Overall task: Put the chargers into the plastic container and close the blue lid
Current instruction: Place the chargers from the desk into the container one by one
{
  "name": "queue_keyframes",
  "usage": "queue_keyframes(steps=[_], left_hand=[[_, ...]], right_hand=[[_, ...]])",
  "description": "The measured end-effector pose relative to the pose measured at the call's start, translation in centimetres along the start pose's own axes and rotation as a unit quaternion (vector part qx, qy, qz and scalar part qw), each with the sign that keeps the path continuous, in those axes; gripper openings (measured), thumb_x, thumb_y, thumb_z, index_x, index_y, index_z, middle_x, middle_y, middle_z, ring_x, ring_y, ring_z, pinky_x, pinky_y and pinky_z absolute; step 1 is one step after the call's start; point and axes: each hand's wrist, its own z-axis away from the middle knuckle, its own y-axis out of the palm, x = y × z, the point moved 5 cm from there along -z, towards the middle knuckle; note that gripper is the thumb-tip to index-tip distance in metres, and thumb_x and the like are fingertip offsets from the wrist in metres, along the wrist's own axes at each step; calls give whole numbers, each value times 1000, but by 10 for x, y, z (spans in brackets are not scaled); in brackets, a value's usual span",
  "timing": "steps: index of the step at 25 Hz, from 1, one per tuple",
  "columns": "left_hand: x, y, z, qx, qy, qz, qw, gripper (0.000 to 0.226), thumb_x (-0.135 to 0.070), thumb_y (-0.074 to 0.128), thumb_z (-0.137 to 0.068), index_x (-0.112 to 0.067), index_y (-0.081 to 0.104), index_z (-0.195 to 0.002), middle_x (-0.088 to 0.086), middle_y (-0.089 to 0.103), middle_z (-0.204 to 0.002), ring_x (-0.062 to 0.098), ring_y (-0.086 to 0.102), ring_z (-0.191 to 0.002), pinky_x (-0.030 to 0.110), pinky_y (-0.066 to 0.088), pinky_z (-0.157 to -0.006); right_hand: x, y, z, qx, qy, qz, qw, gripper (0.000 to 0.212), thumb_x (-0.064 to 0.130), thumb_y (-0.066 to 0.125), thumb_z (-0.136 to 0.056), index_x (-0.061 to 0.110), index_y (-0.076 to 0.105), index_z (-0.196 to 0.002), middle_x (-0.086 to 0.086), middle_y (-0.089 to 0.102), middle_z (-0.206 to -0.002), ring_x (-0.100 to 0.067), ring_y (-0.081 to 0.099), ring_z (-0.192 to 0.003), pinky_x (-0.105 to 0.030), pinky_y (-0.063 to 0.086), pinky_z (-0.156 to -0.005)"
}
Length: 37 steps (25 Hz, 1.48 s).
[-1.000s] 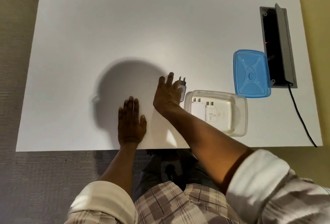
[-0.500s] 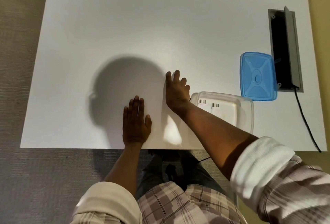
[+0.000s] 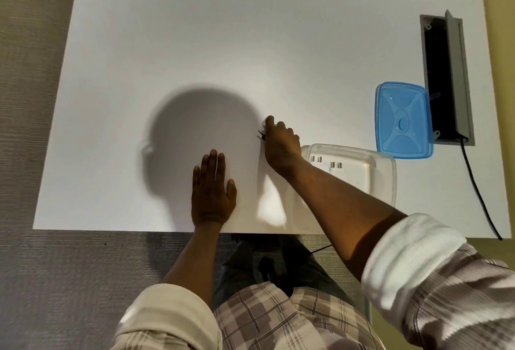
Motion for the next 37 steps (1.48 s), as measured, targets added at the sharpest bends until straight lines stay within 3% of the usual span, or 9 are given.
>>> queue_keyframes(steps=[5, 10, 15, 21, 27, 37], left_hand=[[0, 0, -1, 7, -4, -1, 1000, 67, -34, 38, -99, -15, 17, -159, 8, 17, -167, 25, 13, -156, 47, 16, -127], [0, 0, -1, 5, -4, -4, 1000, 68, -32, 42, -98, -13, 19, -159, 9, 18, -167, 25, 15, -155, 47, 14, -127], [0, 1, -1, -5, 1, -3, 1000, 68, -30, 44, -97, -12, 22, -158, 10, 22, -166, 26, 19, -155, 46, 13, -127], [3, 4, -2, -1, 1, -15, 1000, 68, -34, 38, -97, -13, 19, -159, 9, 20, -167, 26, 17, -155, 48, 15, -126], [1, 3, -2, -2, -4, -20, 1000, 68, -32, 39, -96, -12, 20, -158, 10, 21, -166, 27, 18, -154, 48, 15, -126], [-1, 2, -3, 3, -8, -25, 1000, 67, -32, 39, -96, -11, 23, -157, 11, 24, -165, 29, 21, -154, 48, 17, -125]], right_hand=[[9, -37, 2, -33, -24, -155, 987, 41, 12, 51, -94, 8, 38, -133, -17, 59, -109, -36, 59, -90, -36, 42, -70], [-44, -87, 32, -74, 13, -310, 948, 58, 10, 67, -80, 15, 39, -130, 7, 57, -97, -15, 56, -76, -26, 40, -69], [-132, -108, 78, -92, 92, -269, 954, 61, 19, 78, -77, 19, 47, -129, 5, 61, -99, -18, 61, -83, -26, 45, -71], [-195, -62, 112, -42, 204, -223, 952, 62, 21, 82, -74, 18, 50, -127, -9, 69, -108, -21, 58, -84, -28, 45, -73], [-207, -16, 109, -7, 230, -161, 960, 57, 16, 77, -78, 11, 49, -128, -16, 67, -112, -35, 66, -97, -32, 48, -72], [-210, 8, 93, 11, 216, -128, 968, 59, 16, 75, -81, 7, 47, -132, -20, 66, -114, -37, 65, -100, -36, 52, -76]])
